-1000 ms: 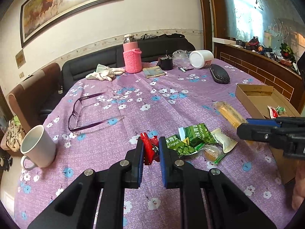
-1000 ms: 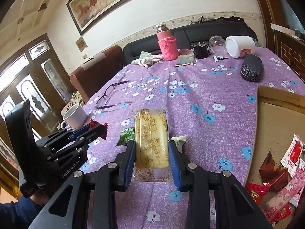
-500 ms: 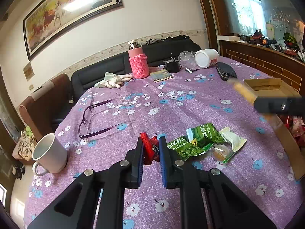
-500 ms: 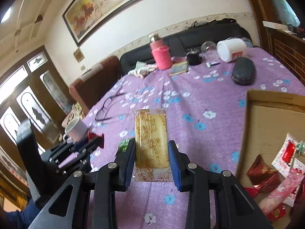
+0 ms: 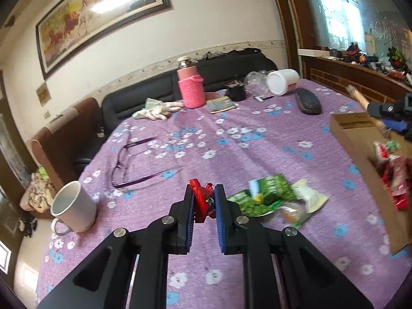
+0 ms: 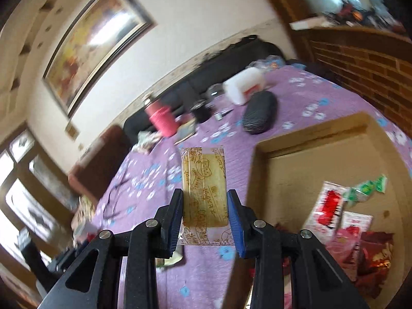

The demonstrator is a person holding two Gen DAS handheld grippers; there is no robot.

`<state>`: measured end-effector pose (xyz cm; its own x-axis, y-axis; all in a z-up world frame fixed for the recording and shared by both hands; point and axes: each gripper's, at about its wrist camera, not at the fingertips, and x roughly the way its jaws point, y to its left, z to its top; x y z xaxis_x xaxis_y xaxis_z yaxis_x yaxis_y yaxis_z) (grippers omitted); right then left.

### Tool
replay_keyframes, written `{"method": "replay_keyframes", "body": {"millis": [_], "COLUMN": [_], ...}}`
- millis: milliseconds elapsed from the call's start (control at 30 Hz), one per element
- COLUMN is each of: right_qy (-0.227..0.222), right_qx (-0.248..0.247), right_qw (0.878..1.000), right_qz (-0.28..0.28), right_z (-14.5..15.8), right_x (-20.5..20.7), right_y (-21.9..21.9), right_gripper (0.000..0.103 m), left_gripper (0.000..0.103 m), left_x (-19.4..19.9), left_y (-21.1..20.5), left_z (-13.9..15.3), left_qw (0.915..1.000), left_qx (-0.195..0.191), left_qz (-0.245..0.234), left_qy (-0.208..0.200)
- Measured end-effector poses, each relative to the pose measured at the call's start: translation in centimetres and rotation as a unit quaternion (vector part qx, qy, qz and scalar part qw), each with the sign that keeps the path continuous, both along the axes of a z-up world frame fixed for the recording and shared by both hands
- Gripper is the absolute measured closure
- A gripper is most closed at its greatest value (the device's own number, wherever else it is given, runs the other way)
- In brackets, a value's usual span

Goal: Organize snacks
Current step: 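Carry the red candy and cake bar toward the cardboard tray, then lower both grippers into the tray and open them to release the snacks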

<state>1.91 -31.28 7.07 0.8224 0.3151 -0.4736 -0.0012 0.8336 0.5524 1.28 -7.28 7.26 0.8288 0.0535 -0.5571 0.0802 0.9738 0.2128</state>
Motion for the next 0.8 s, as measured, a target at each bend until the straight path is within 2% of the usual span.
{"method": "replay_keyframes", "body": {"millis": [133,267,300,400,567,700,800], "right_qy": [0.032,0.062,0.067,0.07,0.072,0.091,0.111], "right_qx": [0.025,0.047,0.047,0.051,0.041,0.042,0.046], "right_qw": [0.997,0.992,0.991,0.988,0.982,0.977,0.976], "right_qz": [-0.06,-0.1,-0.109,-0.129,-0.169,-0.187,-0.181], "right_z": [-0.8,-1.6,-1.6,-1.6,-1.1,-1.7,-2.4], "right_x": [-0.2,-0.3,-0.4,-0.8,-1.6,-1.5,-1.1], "right_y": [-3.6,-6.2,-6.6,-7.8,-9.3,-10.6,-10.8], "right_gripper": [0.067,0.067,0.067,0.067,0.067,0.067,0.067], "left_gripper": [0.089,0.089,0.089,0.089,0.089,0.089,0.089], "left_x": [-0.2,0.1,0.3,0.6,1.3,1.7,1.2], "left_y": [-2.0,-5.3,-6.7,-10.3,-15.9,-19.6,-20.7], "left_z": [2.0,3.4,3.4,2.8,0.4,-1.8,-2.9], "left_qw": [0.9986,0.9898,0.9836,0.9675,0.948,0.9364,0.9324], "left_qx": [-0.03,-0.088,-0.111,-0.148,-0.162,-0.157,-0.148], "left_qz": [-0.042,-0.105,-0.132,-0.183,-0.231,-0.252,-0.267], "left_qy": [0.007,0.037,0.053,0.091,0.146,0.186,0.194]}}
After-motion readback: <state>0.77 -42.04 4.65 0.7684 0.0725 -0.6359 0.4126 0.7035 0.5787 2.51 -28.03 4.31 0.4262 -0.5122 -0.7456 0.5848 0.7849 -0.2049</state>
